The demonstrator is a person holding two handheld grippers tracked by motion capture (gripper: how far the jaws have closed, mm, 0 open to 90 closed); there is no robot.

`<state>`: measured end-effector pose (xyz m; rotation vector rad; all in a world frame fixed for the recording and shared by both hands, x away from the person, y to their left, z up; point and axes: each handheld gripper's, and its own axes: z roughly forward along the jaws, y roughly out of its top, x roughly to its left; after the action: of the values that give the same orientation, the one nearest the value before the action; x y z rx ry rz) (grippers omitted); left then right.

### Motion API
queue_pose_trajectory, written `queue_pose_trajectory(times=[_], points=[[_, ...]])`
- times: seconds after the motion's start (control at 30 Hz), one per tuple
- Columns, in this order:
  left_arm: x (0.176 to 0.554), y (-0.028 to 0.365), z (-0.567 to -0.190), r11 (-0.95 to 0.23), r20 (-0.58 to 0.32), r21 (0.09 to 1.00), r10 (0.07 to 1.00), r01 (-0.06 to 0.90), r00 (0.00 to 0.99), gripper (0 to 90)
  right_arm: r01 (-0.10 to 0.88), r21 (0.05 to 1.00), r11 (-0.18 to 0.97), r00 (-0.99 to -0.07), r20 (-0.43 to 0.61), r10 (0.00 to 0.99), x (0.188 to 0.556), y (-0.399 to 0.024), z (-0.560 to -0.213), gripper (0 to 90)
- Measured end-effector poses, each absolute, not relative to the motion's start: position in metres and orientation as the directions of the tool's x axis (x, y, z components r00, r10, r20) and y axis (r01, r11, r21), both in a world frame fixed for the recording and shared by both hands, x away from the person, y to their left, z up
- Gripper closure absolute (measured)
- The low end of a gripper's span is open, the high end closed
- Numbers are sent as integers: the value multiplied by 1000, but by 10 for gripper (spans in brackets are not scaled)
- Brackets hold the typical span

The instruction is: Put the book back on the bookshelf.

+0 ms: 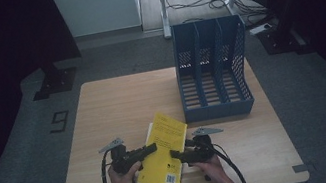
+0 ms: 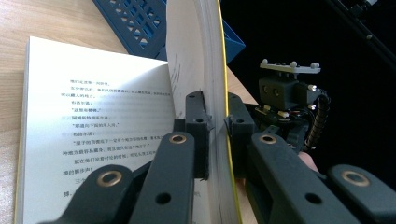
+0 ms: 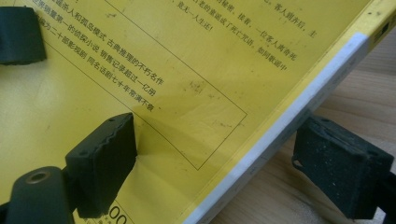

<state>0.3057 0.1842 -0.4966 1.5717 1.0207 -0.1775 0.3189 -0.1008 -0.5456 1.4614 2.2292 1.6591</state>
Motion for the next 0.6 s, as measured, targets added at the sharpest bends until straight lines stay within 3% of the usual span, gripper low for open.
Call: queue_pose_trajectory(times=[0.6], points=[[307,195,-495,63,-612,730,503,681,610,833,632,775,0,-572,467,675,313,-106,-538,281]])
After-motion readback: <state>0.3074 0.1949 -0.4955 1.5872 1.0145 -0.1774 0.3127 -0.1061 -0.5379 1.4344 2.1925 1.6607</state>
